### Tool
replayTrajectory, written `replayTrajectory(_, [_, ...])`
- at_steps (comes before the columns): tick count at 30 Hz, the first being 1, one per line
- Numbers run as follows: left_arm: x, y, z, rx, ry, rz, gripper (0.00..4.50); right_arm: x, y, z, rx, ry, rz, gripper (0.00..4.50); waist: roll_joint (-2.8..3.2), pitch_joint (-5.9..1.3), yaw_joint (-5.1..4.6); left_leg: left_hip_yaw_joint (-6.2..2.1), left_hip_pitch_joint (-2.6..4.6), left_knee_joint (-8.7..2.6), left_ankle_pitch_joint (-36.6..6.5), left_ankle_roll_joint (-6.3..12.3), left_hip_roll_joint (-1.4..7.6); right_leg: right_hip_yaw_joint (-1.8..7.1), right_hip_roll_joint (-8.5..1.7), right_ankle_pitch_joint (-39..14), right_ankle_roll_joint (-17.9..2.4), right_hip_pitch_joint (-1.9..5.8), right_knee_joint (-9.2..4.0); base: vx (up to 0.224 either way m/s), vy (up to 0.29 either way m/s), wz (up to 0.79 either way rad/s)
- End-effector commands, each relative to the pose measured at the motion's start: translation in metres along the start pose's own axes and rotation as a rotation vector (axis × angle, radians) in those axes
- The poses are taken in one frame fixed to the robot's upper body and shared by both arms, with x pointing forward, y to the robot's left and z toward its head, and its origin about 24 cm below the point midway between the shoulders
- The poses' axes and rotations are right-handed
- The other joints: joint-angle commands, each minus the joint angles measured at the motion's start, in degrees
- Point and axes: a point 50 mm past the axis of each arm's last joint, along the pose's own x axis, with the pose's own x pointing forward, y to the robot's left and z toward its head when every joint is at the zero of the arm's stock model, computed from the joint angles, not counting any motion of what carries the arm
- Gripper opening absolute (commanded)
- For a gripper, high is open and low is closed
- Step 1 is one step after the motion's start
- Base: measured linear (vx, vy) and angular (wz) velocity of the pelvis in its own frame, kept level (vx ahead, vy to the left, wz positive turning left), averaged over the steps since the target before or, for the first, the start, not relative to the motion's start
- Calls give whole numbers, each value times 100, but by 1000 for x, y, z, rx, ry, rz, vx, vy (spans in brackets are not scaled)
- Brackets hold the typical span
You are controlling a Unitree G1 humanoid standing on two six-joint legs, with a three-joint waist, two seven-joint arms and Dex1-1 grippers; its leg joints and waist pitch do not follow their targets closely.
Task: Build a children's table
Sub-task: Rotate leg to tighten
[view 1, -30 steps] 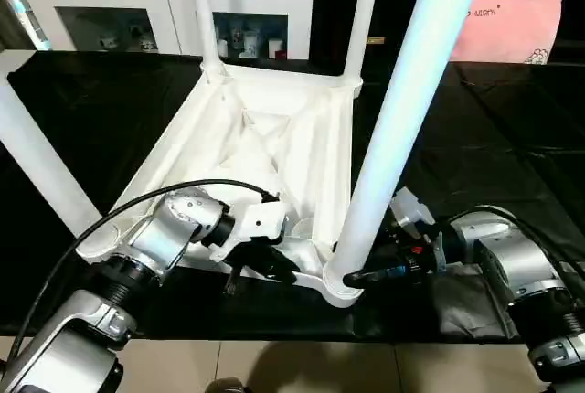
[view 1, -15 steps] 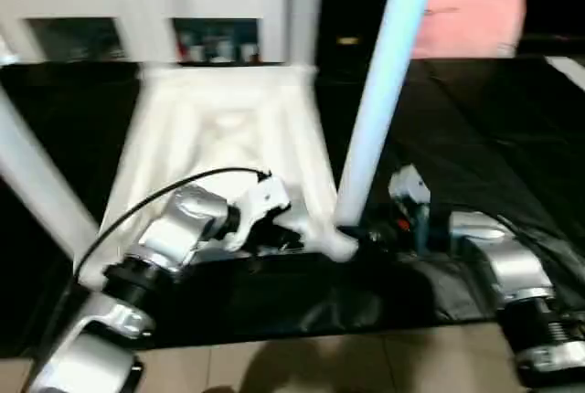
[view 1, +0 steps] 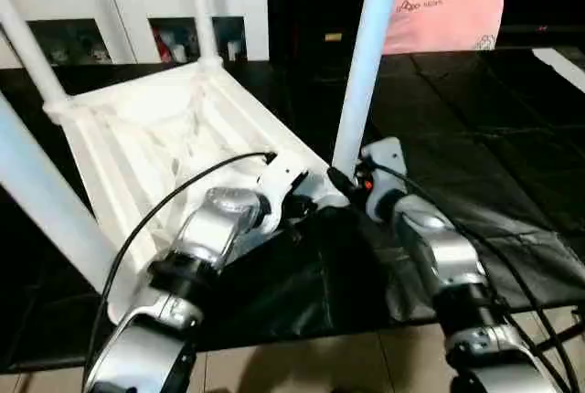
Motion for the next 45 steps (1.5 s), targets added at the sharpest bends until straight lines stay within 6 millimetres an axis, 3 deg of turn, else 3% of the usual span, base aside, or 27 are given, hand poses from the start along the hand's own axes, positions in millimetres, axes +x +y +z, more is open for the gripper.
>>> replayTrajectory(1, [11,-21,31,82,-93,-89,0,6,29,-20,59,81,136,266,-5,-369,63,-60,-36,-382,-930,334,155,322,-373,-1794,-841,348,-482,0,0,0])
replayTrajectory(8, [1,-8,21,107,-48,-97,0,-4,17,-16,23,51,147,314,-7,-372,97,-61,-35,-391,-941,337,167,336,-377,-1614,-876,358,-464,0,0,0])
replayTrajectory(13, [-17,6,7,213,-5,-169,0,-22,3,-7,-18,15,256,359,-16,-374,127,-55,-35,-390,-927,404,177,351,-383,-1541,-894,366,-444,0,0,0])
replayTrajectory(15, [-27,10,1,272,11,-236,0,-35,-7,0,-64,-2,346,371,-25,-373,166,-56,-30,-388,-948,410,182,350,-391,-1606,-861,375,-453,0,0,0])
replayTrajectory(17, [-33,11,-3,305,32,-293,0,-44,-13,5,-94,-14,420,389,-4,-366,230,-48,4,-392,-996,396,206,359,-399,-1677,-867,337,-456,0,0,0])
replayTrajectory(23, [-51,5,-13,400,95,-547,0,-70,-26,13,-166,48,647,444,2,-379,362,-40,31,-387,-922,385,243,372,-403,-1314,-1063,335,-371,0,0,0])
replayTrajectory(29, [-57,0,-17,474,140,-679,0,-80,-24,13,-212,156,821,444,-10,-378,505,-27,22,-375,-898,386,249,372,-411,-1410,-1055,330,-378,0,0,0])
replayTrajectory(38, [-58,-8,-16,540,168,-788,0,-83,-14,9,-202,235,1020,444,-35,-379,541,-42,6,-377,-911,327,253,365,-418,-1583,-1004,333,-381,0,0,0])
replayTrajectory(45, [-57,-15,-13,552,156,-830,0,-77,-8,4,-177,258,1085,369,-42,-391,527,-41,-7,-365,-865,318,242,356,-414,-1524,-1038,343,-368,0,0,0])
